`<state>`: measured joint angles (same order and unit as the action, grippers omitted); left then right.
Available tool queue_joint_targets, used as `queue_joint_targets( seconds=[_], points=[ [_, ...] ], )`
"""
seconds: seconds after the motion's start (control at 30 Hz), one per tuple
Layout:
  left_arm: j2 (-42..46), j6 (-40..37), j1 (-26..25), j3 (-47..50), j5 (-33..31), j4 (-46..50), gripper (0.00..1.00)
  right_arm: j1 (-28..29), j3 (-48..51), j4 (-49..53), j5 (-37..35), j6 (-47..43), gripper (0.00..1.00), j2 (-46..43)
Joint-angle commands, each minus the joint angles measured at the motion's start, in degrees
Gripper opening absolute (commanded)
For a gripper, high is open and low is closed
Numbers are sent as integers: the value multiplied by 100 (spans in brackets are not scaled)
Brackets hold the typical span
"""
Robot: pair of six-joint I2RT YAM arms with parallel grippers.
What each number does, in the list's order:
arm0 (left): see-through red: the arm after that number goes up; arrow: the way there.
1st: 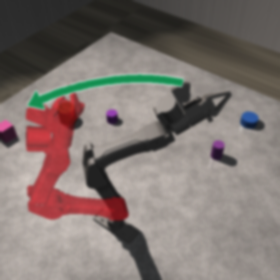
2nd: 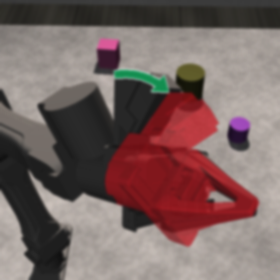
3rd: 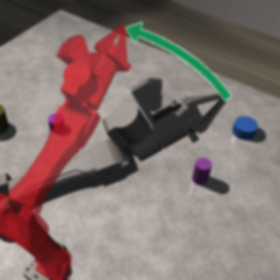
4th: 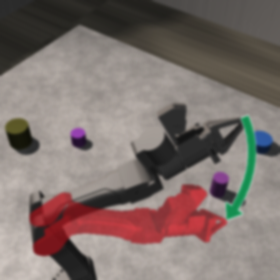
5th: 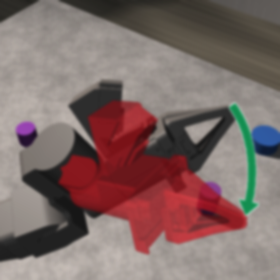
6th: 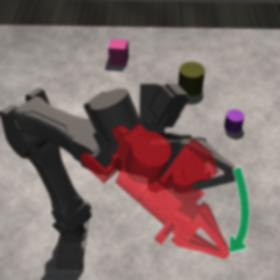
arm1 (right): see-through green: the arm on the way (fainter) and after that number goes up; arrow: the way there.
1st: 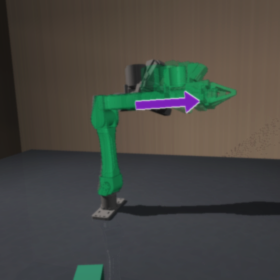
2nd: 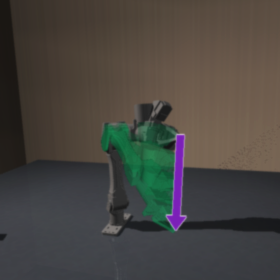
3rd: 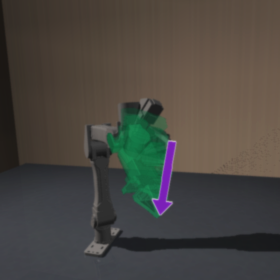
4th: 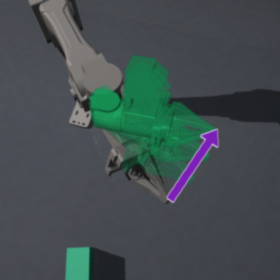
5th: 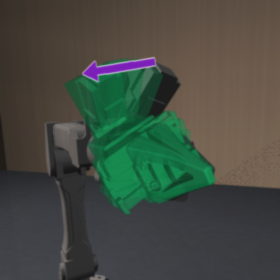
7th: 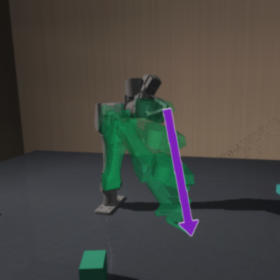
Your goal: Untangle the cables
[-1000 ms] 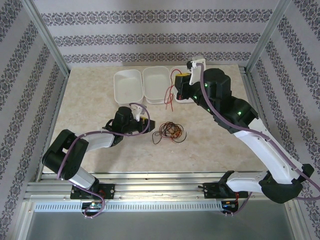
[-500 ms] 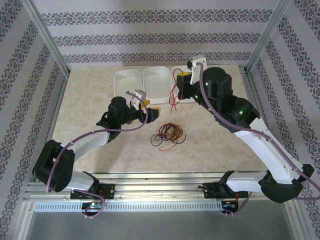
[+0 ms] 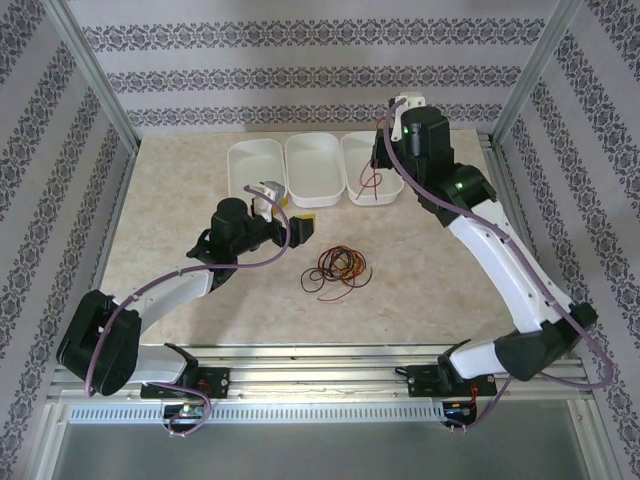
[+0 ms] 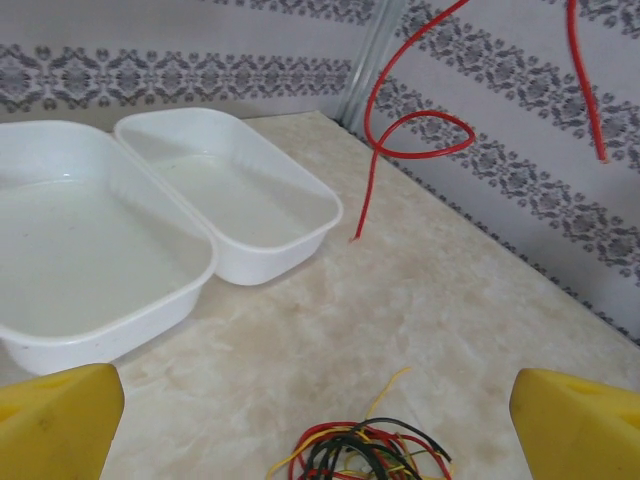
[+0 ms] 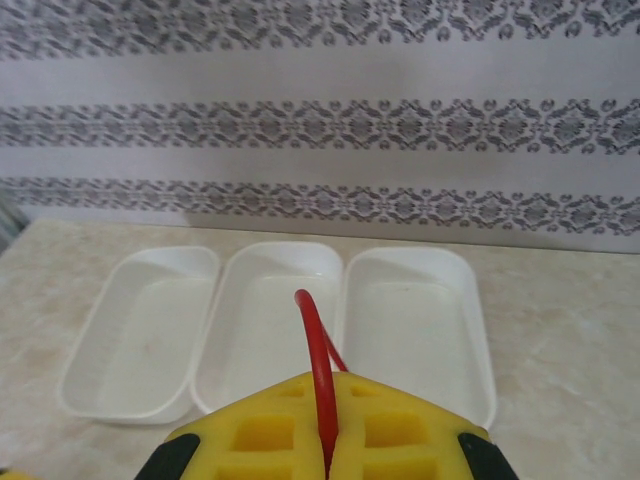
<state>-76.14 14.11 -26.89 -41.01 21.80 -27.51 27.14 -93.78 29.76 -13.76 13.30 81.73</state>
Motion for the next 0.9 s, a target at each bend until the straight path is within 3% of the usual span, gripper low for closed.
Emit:
queue_joint_targets(
  seconds=[0.0, 0.3, 0.87],
  points=[
    [159, -12, 35, 107, -471, 163, 99, -250, -265, -353, -36, -229, 0, 376],
    [47, 142, 29, 62, -666, 376, 99, -800, -987, -559, 189, -302, 0, 1649],
    [-25, 205, 40, 167, -773, 505, 99, -1050, -2877, 135, -161, -619, 0, 4221]
  ],
)
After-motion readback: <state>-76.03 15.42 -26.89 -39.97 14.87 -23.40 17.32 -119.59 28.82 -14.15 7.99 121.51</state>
